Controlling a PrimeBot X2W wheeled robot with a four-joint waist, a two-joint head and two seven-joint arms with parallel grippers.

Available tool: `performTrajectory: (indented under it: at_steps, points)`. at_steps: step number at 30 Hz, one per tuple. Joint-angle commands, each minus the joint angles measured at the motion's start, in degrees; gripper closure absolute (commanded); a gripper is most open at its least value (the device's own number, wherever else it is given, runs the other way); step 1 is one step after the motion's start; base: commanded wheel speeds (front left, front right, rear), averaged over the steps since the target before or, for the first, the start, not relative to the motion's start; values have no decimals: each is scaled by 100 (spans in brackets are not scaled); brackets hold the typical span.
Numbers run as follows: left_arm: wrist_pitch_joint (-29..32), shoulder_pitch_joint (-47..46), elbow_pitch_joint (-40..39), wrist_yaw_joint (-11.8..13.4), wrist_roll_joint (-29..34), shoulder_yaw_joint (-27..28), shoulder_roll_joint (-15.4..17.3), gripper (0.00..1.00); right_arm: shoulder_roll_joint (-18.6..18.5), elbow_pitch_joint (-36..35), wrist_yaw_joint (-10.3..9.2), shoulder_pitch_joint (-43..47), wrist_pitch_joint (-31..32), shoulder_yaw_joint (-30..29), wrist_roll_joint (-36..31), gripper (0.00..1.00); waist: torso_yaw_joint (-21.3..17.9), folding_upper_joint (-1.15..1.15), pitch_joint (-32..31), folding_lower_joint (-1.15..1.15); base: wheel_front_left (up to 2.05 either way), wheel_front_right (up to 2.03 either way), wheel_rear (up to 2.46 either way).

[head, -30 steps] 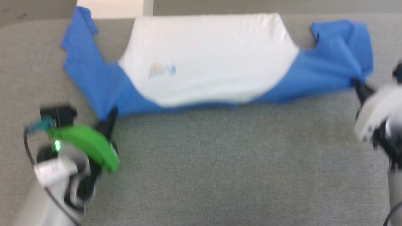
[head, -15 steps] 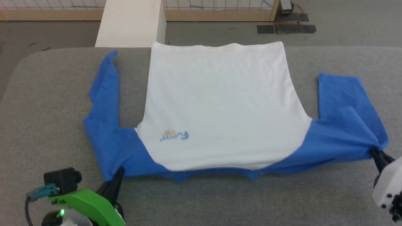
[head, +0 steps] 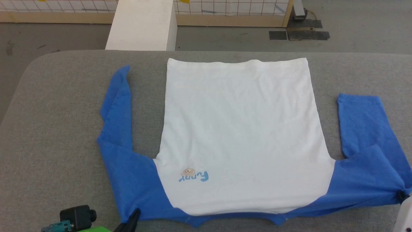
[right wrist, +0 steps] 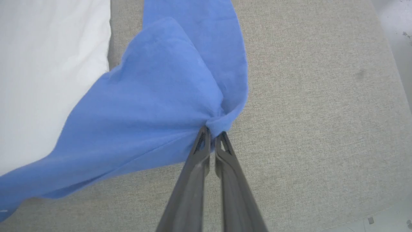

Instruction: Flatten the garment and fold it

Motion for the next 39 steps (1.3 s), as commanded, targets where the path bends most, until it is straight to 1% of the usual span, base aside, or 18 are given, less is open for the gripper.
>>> performTrajectory:
  at_steps: [1, 4, 9, 13, 16, 17, 18, 19, 24, 28, 32, 36, 38, 39]
  points:
    - [-79, -18, 187, -23, 54, 31, 19, 100, -37, 119, -12, 22, -126, 25, -77, 100, 12, 0, 14, 1, 0, 0, 0]
    - [-181, -235, 626, -136, 224, -137, -45, 100, -27, 503, -12, -25, -417, 246, -106, 100, 26, 0, 34, 1, 0, 0, 0]
    - [-399, -722, 1349, -382, 377, -369, -286, 100, -17, 1306, -12, -180, -1066, 596, -174, 100, 14, 0, 91, 1, 0, 0, 0]
    - [-542, -1012, 1724, -451, 510, -496, -441, 100, -13, 1825, -12, -308, -1496, 706, -185, 100, 2, 0, 124, 1, 0, 0, 0]
    - [-603, -1099, 1953, -495, 557, -548, -484, 100, -12, 2088, -12, -331, -1646, 745, -182, 100, -10, 0, 121, 1, 0, 0, 0]
    - [-637, -1113, 2032, -503, 579, -563, -494, 20, -12, 2180, -12, -337, -1732, 741, -174, 100, -15, 0, 109, 1, 0, 0, 0]
    - [-655, -1110, 2066, -510, 584, -567, -498, 0, -12, 2215, -12, -333, -1768, 742, -167, 83, -18, 0, 99, 1, 0, 0, 0]
    - [-684, -1086, 2118, -517, 577, -564, -503, 0, -12, 2241, -12, -310, -1838, 758, -158, 0, -19, 0, 68, 1, 0, 0, 0]
    - [-841, -855, 1976, -459, 517, -424, -455, 0, -11, 2008, -12, -124, -2221, 529, -14, 0, 20, 0, -89, 1, 0, 0, 0]
    - [-938, -562, 1587, -332, 506, -245, -301, 0, -11, 1623, -12, 171, -2609, 257, 105, 0, 70, 0, -175, 1, 0, 0, 0]
    - [-1037, -350, 1155, -162, 605, -41, -81, 0, -11, 1266, -12, 446, -3179, 109, 166, 0, 94, 0, -208, 1, 0, 0, 0]
    - [-1320, -351, 894, -70, 774, 193, 66, 0, -11, 970, -12, 547, -3851, 286, 119, 0, 37, 0, -188, 1, 0, 0, 0]
    - [-1558, -481, 874, -46, 973, 296, 155, 0, -11, 865, -12, 512, -4280, 540, 62, 0, -25, 0, -138, 1, 0, 0, 0]
    - [-1688, -593, 882, -75, 1052, 334, 180, 0, -11, 840, -12, 462, -4487, 659, 54, 0, -60, 0, -99, 1, 0, 0, 0]
